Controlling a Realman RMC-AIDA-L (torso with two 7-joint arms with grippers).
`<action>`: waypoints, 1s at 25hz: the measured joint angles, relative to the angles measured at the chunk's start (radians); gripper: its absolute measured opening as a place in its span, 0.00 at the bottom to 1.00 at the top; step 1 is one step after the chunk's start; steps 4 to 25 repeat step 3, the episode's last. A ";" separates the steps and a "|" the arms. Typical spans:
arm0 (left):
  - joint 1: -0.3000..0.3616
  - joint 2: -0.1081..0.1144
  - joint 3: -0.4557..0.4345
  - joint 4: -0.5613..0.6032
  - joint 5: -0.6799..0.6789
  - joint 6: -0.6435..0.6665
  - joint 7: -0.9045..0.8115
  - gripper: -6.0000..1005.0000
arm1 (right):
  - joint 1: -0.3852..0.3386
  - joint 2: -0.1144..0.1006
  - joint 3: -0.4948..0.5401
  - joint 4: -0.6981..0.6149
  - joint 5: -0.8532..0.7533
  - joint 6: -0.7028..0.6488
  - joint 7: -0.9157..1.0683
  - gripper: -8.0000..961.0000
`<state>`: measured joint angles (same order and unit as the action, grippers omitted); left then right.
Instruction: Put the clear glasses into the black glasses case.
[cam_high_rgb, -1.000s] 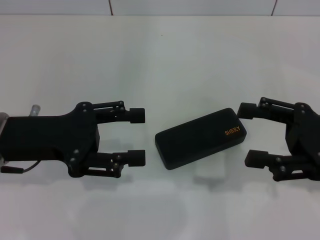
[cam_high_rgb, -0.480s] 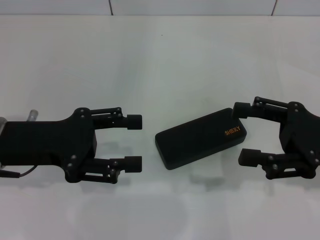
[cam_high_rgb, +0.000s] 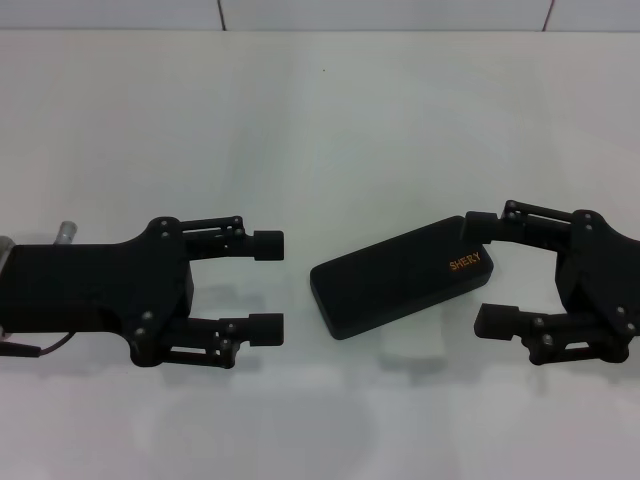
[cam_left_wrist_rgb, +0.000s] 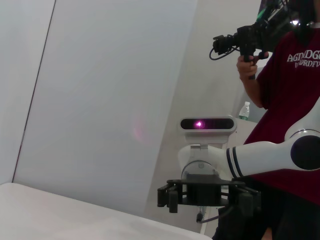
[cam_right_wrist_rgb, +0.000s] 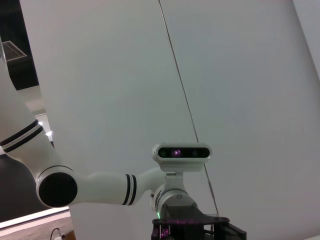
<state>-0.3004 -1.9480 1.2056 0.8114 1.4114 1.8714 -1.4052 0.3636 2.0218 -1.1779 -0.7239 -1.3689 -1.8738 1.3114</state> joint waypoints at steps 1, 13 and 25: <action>0.000 0.000 0.000 0.000 0.000 0.000 0.000 0.79 | 0.000 0.000 0.000 0.000 0.000 0.000 0.000 0.89; 0.001 0.000 -0.001 0.000 0.000 0.000 0.000 0.79 | -0.001 0.000 0.000 0.000 0.000 0.000 -0.001 0.89; 0.001 0.000 -0.001 0.000 0.000 0.000 0.000 0.79 | -0.001 0.000 0.000 0.000 0.000 0.000 -0.001 0.89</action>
